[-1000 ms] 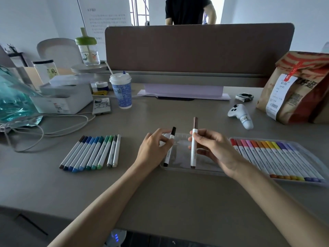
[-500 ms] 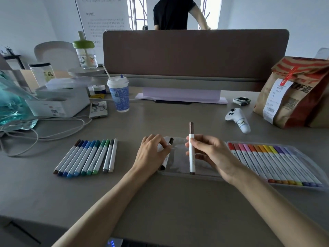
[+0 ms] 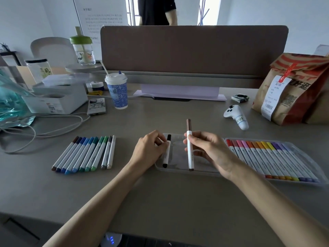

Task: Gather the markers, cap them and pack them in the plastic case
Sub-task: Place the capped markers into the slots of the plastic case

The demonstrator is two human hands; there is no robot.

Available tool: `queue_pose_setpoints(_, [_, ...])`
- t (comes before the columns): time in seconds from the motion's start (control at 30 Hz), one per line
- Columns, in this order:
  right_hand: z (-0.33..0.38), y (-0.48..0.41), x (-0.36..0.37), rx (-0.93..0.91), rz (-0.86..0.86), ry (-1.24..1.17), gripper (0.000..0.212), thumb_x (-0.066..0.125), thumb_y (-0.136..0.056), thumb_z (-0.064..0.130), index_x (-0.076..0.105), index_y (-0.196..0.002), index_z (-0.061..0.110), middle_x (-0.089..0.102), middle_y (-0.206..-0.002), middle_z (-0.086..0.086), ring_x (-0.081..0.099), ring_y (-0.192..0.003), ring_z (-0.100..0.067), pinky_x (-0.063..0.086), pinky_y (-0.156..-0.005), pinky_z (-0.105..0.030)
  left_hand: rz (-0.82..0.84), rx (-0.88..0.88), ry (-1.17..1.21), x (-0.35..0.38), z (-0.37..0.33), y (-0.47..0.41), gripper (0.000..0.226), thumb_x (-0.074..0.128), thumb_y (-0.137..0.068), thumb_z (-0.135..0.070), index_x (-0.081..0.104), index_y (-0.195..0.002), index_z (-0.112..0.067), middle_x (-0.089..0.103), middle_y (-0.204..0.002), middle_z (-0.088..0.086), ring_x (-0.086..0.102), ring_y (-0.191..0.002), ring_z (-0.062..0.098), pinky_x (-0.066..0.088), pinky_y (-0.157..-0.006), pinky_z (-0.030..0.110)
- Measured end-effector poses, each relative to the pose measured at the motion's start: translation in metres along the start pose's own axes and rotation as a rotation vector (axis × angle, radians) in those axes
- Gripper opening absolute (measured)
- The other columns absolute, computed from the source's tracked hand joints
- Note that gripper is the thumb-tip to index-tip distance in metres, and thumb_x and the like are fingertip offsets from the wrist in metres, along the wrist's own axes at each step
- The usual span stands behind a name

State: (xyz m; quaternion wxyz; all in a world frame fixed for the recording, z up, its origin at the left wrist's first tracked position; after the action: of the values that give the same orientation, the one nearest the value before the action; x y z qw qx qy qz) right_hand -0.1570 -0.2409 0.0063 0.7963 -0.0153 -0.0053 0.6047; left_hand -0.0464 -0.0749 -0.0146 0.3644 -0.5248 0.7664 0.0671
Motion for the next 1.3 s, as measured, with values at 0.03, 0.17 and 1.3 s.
queue_pose_setpoints(0.03, [0.000, 0.000, 0.000, 0.000, -0.005, 0.005, 0.019, 0.063, -0.093, 0.022, 0.071, -0.105, 0.009, 0.075, -0.095, -0.005, 0.070, -0.090, -0.020, 0.052, -0.091, -0.038, 0.003, 0.008, 0.011, 0.001, 0.000, 0.001, 0.008, 0.068, -0.085, -0.030, 0.063, -0.083, -0.023, 0.067, -0.070, -0.009, 0.054, -0.056, 0.002, 0.047, -0.061, 0.027])
queue_pose_setpoints(0.17, [0.000, -0.001, 0.003, -0.006, -0.010, 0.056, 0.017, 0.064, -0.093, 0.024, 0.072, -0.103, 0.013, 0.075, -0.097, -0.004, 0.070, -0.092, -0.019, 0.051, -0.092, -0.037, -0.020, 0.074, -0.072, 0.002, 0.000, 0.002, 0.008, 0.068, -0.085, -0.033, 0.063, -0.085, -0.026, 0.065, -0.077, -0.015, 0.054, -0.076, 0.010, 0.046, -0.068, 0.030])
queue_pose_setpoints(1.3, [-0.011, -0.041, 0.033, 0.040, -0.128, 0.585, 0.051, 0.074, -0.084, 0.041, 0.048, -0.124, 0.022, 0.067, -0.091, 0.002, 0.064, -0.080, -0.016, 0.049, -0.069, -0.034, -0.006, -0.020, 0.060, -0.006, 0.009, 0.000, 0.022, 0.054, -0.092, -0.011, 0.069, -0.106, -0.020, 0.069, -0.106, -0.009, 0.061, -0.091, 0.009, 0.035, -0.073, 0.009])
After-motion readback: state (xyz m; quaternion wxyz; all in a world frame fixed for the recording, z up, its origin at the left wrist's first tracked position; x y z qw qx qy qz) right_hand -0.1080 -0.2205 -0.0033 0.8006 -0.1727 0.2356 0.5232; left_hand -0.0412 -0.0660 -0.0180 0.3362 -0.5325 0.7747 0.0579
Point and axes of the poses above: each hand's wrist, its own y-axis away from the middle knuckle, its own x-axis out of the palm, z = x × y, the point moved 2 cm from there along -y, towards the middle knuckle
